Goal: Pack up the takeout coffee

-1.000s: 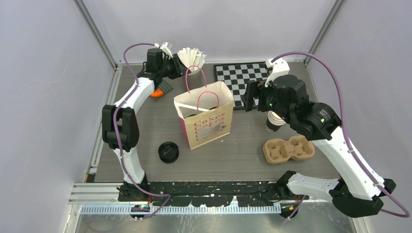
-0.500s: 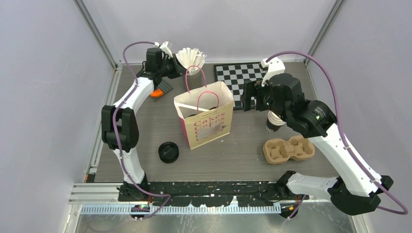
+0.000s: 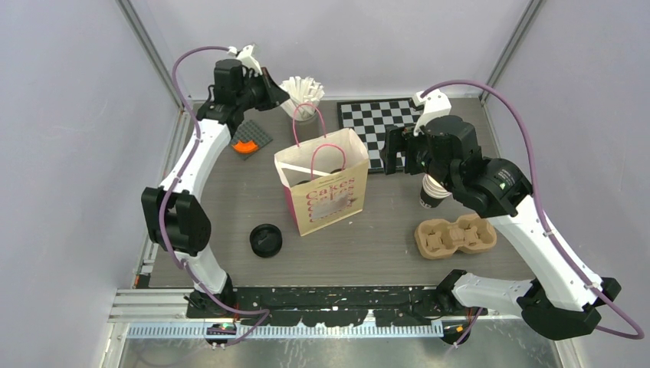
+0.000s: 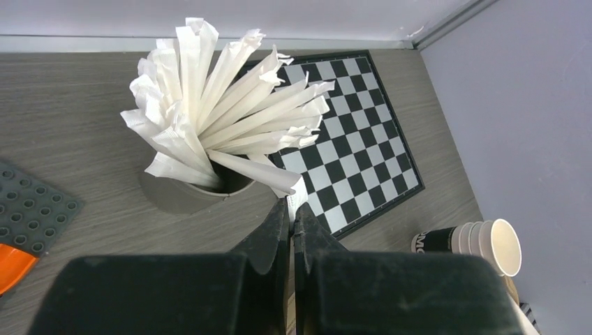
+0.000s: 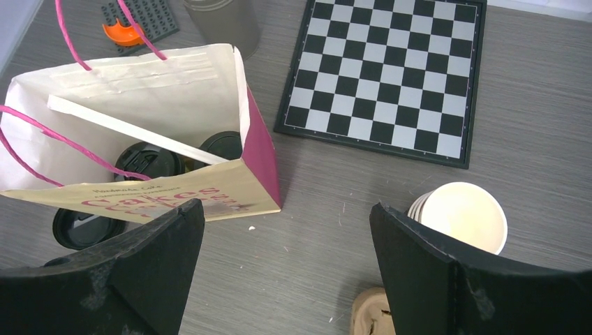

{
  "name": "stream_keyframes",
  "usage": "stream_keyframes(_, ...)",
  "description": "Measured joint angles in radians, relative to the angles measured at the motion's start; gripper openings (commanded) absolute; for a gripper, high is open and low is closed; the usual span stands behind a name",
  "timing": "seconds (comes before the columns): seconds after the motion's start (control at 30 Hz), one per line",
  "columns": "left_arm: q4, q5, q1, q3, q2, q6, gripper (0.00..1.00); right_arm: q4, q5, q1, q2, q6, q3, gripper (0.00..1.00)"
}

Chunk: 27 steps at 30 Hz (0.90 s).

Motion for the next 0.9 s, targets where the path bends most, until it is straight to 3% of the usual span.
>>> stream_keyframes(0.17, -0.036, -0.026, 0.000, 0.034, -0.002, -0.002, 0.00, 0.001, -0.001, 0.000, 0.000, 0.000, 0.011, 0.92)
stream_keyframes(0.37, -0.064, -0.044, 0.000, 0.053, -0.001, -0.021, 0.13, 0.000, -0.004, 0.000, -0.001, 0.001, 0.011, 0.92)
stream_keyframes(0.47, -0.083, -0.046, 0.000, 0.069, 0.011, -0.029, 0.00, 0.000, -0.004, 0.000, -0.001, 0.002, 0.011, 0.92)
stream_keyframes(0.67, -0.097, -0.045, 0.000, 0.080, 0.034, -0.042, 0.00, 0.001, -0.005, 0.000, -0.001, 0.005, 0.011, 0.92)
stream_keyframes(0.8, -0.103, -0.045, 0.000, 0.080, 0.037, -0.042, 0.15, 0.000, -0.005, 0.000, -0.003, 0.008, 0.011, 0.92)
stream_keyframes(0.87, -0.103, -0.044, 0.000, 0.080, 0.037, -0.040, 0.02, 0.000, -0.008, 0.000, -0.003, 0.008, 0.011, 0.92)
stream_keyframes(0.9, -0.103, -0.045, 0.000, 0.080, 0.037, -0.039, 0.00, 0.000, -0.009, 0.000, -0.003, 0.009, 0.011, 0.92)
